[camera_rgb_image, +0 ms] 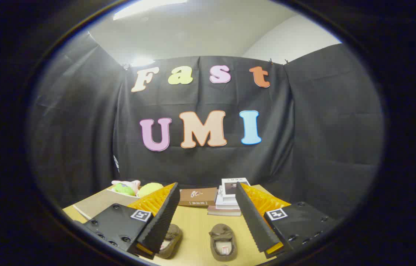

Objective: Open the storage box then place both shoes into the box .Put the left shoe in first, then the right shoe, with the right side of both shoes facing outward in a uniform manner.

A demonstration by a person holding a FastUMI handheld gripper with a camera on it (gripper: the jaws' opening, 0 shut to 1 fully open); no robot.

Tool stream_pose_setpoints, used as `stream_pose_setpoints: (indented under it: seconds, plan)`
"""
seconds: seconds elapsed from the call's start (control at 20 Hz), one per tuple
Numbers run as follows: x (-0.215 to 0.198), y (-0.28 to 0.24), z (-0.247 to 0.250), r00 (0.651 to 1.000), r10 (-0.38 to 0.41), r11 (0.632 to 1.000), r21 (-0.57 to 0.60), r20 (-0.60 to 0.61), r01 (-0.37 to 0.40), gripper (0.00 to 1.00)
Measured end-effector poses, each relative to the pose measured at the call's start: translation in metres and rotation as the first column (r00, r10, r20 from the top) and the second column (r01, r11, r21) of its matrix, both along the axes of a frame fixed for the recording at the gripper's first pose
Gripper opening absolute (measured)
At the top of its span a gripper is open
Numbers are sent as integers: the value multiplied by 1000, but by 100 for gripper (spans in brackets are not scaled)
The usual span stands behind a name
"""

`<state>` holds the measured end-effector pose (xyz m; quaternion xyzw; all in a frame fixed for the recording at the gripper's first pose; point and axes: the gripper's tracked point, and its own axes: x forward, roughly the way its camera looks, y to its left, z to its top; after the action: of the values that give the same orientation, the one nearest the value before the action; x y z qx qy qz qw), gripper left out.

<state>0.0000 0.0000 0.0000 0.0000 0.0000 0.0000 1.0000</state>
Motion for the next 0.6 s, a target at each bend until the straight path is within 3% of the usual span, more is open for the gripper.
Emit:
stream_pose_setpoints:
  seconds: [0.6]
  plan:
    - [-41, -11, 0, 999, 18, 1000, 19, -46, -18, 97]
